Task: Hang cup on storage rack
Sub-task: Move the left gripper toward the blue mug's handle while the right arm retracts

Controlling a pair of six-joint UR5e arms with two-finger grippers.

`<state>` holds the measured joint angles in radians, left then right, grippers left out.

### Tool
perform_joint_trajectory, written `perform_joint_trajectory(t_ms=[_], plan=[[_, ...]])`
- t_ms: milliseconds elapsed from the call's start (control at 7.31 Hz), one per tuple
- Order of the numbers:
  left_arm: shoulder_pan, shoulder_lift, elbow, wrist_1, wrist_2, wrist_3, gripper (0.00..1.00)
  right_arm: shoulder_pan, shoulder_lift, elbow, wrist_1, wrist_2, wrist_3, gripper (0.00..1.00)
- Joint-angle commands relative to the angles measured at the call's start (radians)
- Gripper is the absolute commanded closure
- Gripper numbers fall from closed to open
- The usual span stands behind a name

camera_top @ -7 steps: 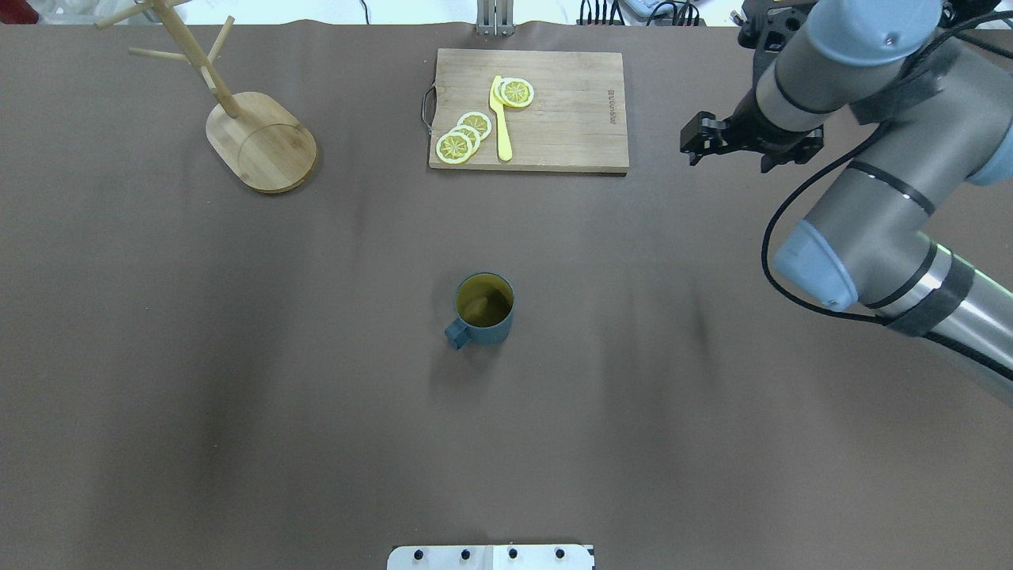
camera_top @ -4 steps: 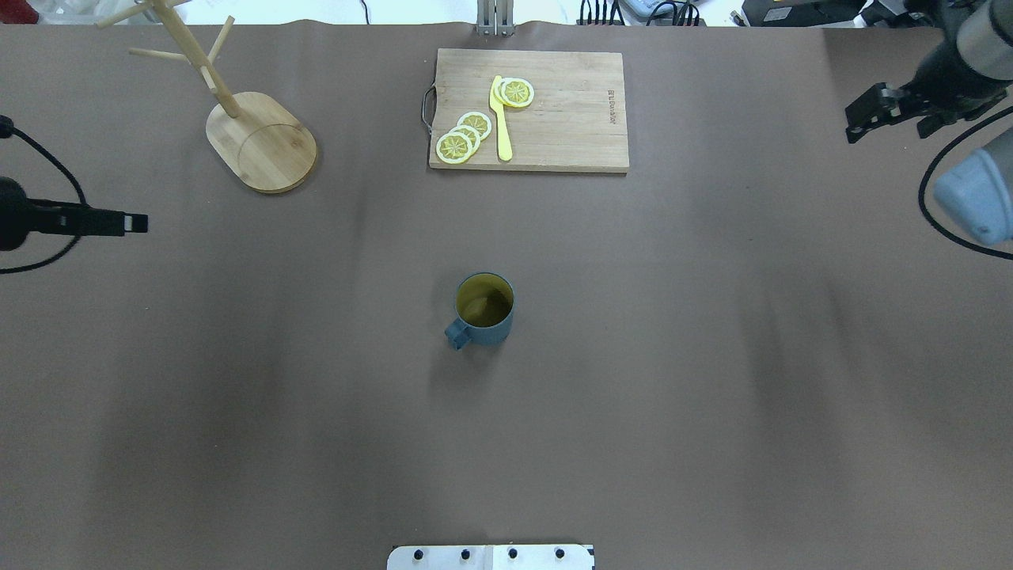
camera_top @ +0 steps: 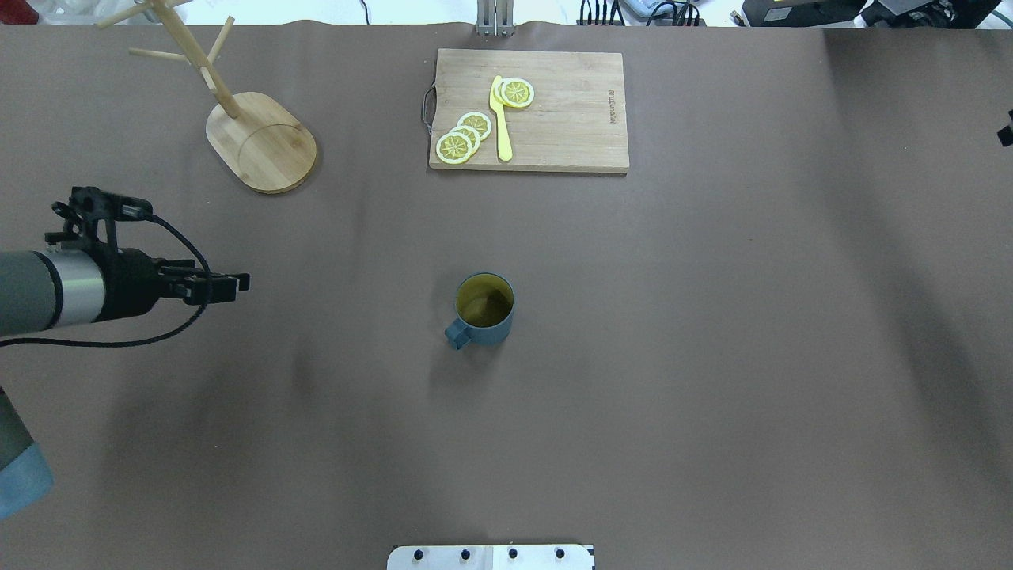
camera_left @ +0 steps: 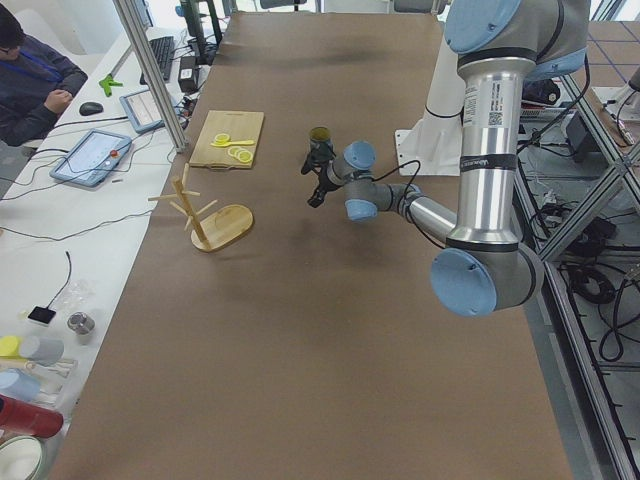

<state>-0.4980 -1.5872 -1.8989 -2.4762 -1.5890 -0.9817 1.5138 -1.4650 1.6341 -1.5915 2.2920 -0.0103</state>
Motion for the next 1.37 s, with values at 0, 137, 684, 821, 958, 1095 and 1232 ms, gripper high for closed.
perform_joint_trajectory(t_ms=[0, 137, 684, 821, 958, 1095, 1232], plan=[[0.198, -0.101, -0.002, 0.072, 0.23, 0.0, 0.02, 0.037, -0.044, 0.0, 0.001, -0.02, -0.062, 0.0], [0.244, -0.172, 0.003, 0.156, 0.291, -0.002, 0.02, 0.037, -0.044, -0.002, 0.002, -0.019, -0.062, 0.0], [0.28, -0.371, 0.176, 0.18, 0.347, 0.0, 0.03, 0.04, -0.043, 0.001, 0.002, -0.017, -0.054, 0.0], [0.283, -0.396, 0.187, 0.18, 0.342, 0.008, 0.03, 0.04, -0.043, 0.003, 0.002, -0.017, -0.053, 0.0], [0.282, -0.393, 0.188, 0.18, 0.336, 0.012, 0.03, 0.04, -0.043, 0.003, 0.002, -0.017, -0.053, 0.0], [0.279, -0.387, 0.185, 0.178, 0.334, 0.014, 0.03, 0.04, -0.04, 0.003, 0.002, -0.019, -0.053, 0.0], [0.274, -0.384, 0.185, 0.178, 0.336, 0.014, 0.07, 0.04, -0.035, 0.003, 0.002, -0.019, -0.051, 0.0]])
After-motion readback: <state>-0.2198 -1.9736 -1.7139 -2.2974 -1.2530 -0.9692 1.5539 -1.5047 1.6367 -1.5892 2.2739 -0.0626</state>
